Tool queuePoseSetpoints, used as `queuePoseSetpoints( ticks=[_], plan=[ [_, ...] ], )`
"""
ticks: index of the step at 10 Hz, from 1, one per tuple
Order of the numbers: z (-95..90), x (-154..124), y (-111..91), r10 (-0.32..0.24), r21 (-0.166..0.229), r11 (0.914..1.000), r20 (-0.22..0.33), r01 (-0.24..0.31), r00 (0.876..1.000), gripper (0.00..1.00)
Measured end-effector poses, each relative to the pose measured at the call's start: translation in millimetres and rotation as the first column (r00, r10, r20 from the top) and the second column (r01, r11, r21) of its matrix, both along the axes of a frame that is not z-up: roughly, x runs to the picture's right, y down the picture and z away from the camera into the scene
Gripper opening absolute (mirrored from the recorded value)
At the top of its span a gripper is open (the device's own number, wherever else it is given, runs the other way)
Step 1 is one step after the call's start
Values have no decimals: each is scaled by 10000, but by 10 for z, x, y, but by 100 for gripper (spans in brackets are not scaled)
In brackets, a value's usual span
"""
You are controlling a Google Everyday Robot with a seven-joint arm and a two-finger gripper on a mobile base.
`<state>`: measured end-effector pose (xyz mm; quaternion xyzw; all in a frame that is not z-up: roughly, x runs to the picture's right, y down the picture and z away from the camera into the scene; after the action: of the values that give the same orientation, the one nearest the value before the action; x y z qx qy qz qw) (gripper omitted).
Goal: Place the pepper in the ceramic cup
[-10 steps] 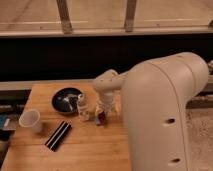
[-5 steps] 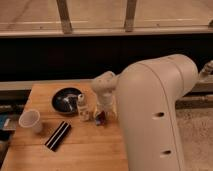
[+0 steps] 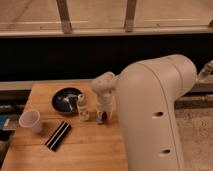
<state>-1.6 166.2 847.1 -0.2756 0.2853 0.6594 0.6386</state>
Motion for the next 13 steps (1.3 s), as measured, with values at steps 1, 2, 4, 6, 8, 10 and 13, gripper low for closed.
queuePoseSetpoints(
  ticks=[1, 2, 4, 6, 8, 10, 13],
  plan=[
    [7, 4, -10, 78, 21, 10000, 48, -78, 10000, 1],
    [4, 26, -43, 197, 136, 9997, 74, -198, 9998, 0],
    [-98, 147, -235, 489, 574, 9972, -82, -484, 9988, 0],
    [-274, 317, -557, 855, 1281, 9885, -337, -805, 9958, 0],
    [-473, 486, -984, 1234, 2044, 9727, -528, -1102, 9910, 0],
    [-570, 514, -1320, 1298, 2450, 9632, -651, -1103, 9894, 0],
    [-621, 92, -1640, 655, 2925, 9551, -554, -465, 9963, 0]
  ],
)
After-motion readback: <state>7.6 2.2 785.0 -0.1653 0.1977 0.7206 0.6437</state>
